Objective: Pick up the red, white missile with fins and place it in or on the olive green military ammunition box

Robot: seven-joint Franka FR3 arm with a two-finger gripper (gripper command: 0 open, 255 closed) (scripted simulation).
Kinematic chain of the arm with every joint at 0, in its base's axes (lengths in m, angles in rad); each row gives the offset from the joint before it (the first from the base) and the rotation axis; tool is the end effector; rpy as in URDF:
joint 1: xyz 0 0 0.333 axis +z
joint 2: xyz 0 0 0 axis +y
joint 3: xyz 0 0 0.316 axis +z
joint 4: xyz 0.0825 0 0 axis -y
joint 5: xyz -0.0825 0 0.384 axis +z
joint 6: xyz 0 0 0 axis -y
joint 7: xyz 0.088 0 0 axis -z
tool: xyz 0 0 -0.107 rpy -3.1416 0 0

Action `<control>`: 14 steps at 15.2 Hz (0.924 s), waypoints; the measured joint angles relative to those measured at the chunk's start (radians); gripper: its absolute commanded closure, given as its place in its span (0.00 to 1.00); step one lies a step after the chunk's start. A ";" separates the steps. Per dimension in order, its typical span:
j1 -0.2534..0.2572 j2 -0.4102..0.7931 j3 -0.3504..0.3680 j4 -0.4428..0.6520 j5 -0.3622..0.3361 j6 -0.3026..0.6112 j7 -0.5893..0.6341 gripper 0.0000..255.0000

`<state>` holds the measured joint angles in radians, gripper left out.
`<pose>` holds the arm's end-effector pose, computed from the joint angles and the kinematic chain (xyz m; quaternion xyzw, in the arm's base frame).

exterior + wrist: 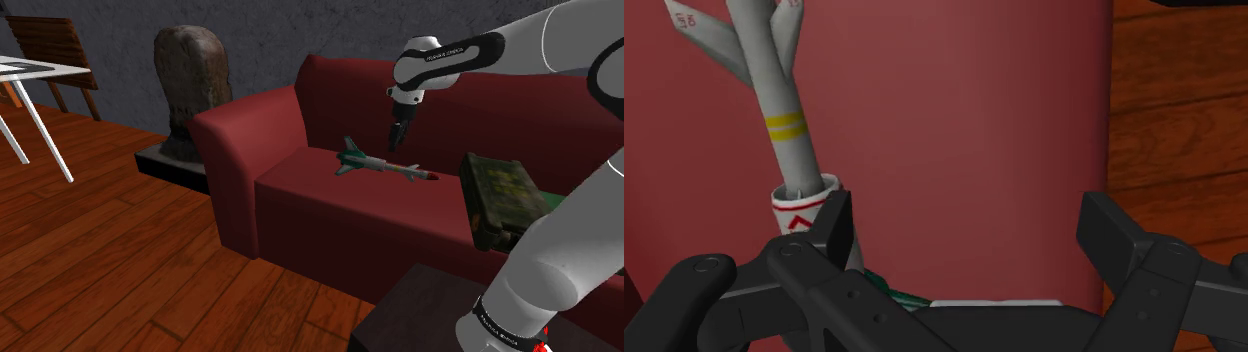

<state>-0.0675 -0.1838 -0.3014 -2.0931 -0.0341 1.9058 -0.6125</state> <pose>0.4650 -0.1894 0.4973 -0.9915 -0.1297 -0.0002 0.0124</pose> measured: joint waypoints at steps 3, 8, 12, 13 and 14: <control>-0.012 0.108 -0.035 0.059 0.043 0.026 -0.077 0.00; -0.046 0.311 -0.068 0.201 0.135 0.041 -0.204 0.00; -0.077 0.424 -0.072 0.285 0.186 0.042 -0.267 0.00; -0.079 0.434 -0.071 0.284 0.190 0.052 -0.272 0.00; -0.080 0.440 -0.070 0.279 0.193 0.062 -0.275 0.00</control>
<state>-0.1471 0.2558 -0.3717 -1.8140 0.1590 1.9674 -0.8870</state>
